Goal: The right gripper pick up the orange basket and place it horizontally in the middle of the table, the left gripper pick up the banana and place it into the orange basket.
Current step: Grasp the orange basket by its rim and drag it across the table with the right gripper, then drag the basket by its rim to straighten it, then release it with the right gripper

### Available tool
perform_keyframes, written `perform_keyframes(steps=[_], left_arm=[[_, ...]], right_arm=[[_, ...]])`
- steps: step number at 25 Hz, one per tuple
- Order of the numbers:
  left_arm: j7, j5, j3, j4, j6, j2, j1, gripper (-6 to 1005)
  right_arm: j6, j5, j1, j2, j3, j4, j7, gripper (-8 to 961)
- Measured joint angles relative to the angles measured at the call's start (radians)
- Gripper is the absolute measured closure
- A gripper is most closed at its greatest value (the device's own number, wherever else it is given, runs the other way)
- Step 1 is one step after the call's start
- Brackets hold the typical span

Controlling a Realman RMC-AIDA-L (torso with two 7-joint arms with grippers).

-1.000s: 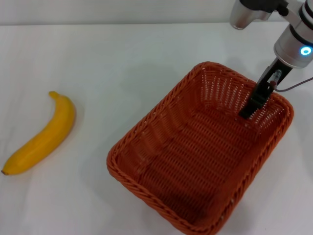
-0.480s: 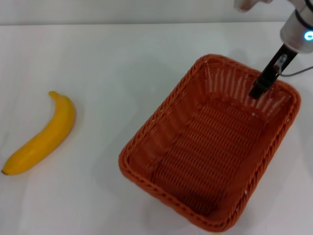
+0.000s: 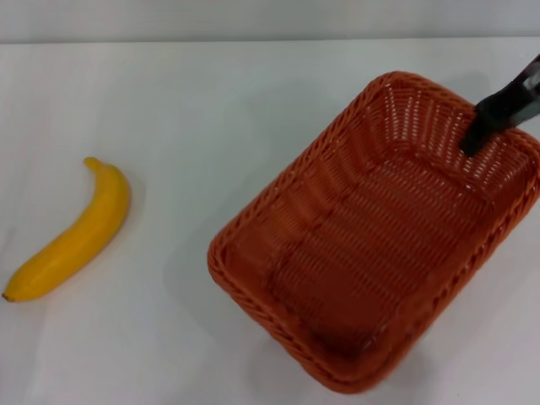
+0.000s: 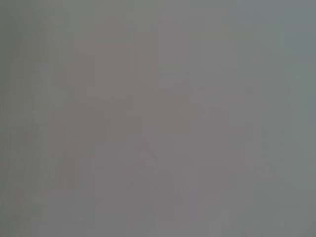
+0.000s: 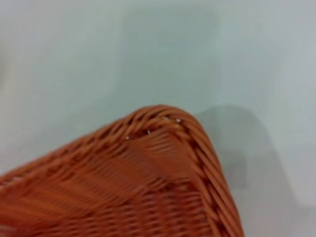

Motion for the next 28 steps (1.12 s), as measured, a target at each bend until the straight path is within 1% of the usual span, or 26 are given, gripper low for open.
perform_keyframes(steps=[2, 4, 5, 6, 7, 10, 13, 16, 17, 18, 19, 21, 23, 28], left_arm=[[0.0, 0.0, 0.0, -0.009, 0.0, 0.0, -0.003, 214], [0.0, -0.001, 0.0, -0.017, 0.0, 0.001, -0.01, 214], [0.0, -0.002, 0.0, -0.022, 0.0, 0.001, -0.016, 215], [0.0, -0.002, 0.0, -0.026, 0.0, 0.001, -0.022, 215], [0.0, -0.002, 0.0, -0.03, 0.0, 0.001, -0.029, 215], [0.001, -0.003, 0.0, -0.035, 0.0, 0.002, -0.044, 215], [0.002, -0.003, 0.0, -0.043, 0.0, 0.002, -0.053, 216], [0.002, -0.01, 0.0, -0.055, -0.001, 0.003, -0.058, 216], [0.002, -0.013, 0.0, -0.057, -0.001, 0.003, -0.059, 217], [0.002, -0.017, 0.0, -0.057, -0.001, 0.002, -0.06, 217], [0.002, -0.02, 0.0, -0.057, -0.001, 0.003, -0.062, 217], [0.002, -0.025, 0.0, -0.057, -0.001, 0.003, -0.067, 217], [0.002, -0.026, 0.0, -0.058, -0.001, 0.003, -0.071, 218], [0.002, -0.026, 0.0, -0.061, -0.005, 0.003, -0.078, 218]], right_arm=[[-0.038, 0.003, -0.014, -0.005, 0.053, -0.009, 0.039, 806], [-0.071, 0.02, -0.042, 0.0, 0.081, -0.046, 0.082, 809], [-0.082, 0.038, -0.062, 0.004, 0.085, -0.075, 0.101, 810], [-0.1, 0.097, -0.11, 0.01, 0.09, -0.14, 0.144, 811], [-0.1, 0.097, -0.11, 0.01, 0.09, -0.14, 0.144, 811], [-0.104, 0.187, -0.173, 0.014, 0.093, -0.193, 0.192, 811], [-0.09, 0.274, -0.23, 0.02, 0.113, -0.203, 0.219, 810], [-0.067, 0.317, -0.289, 0.048, 0.131, -0.228, 0.233, 810], [-0.056, 0.32, -0.317, 0.071, 0.131, -0.257, 0.237, 810], [-0.046, 0.322, -0.338, 0.086, 0.129, -0.288, 0.242, 810], [-0.036, 0.327, -0.362, 0.102, 0.12, -0.323, 0.25, 811], [-0.007, 0.36, -0.409, 0.116, 0.077, -0.382, 0.265, 811], [0.031, 0.417, -0.459, 0.12, 0.013, -0.425, 0.276, 811], [0.137, 0.548, -0.552, 0.12, -0.083, -0.431, 0.278, 792]])
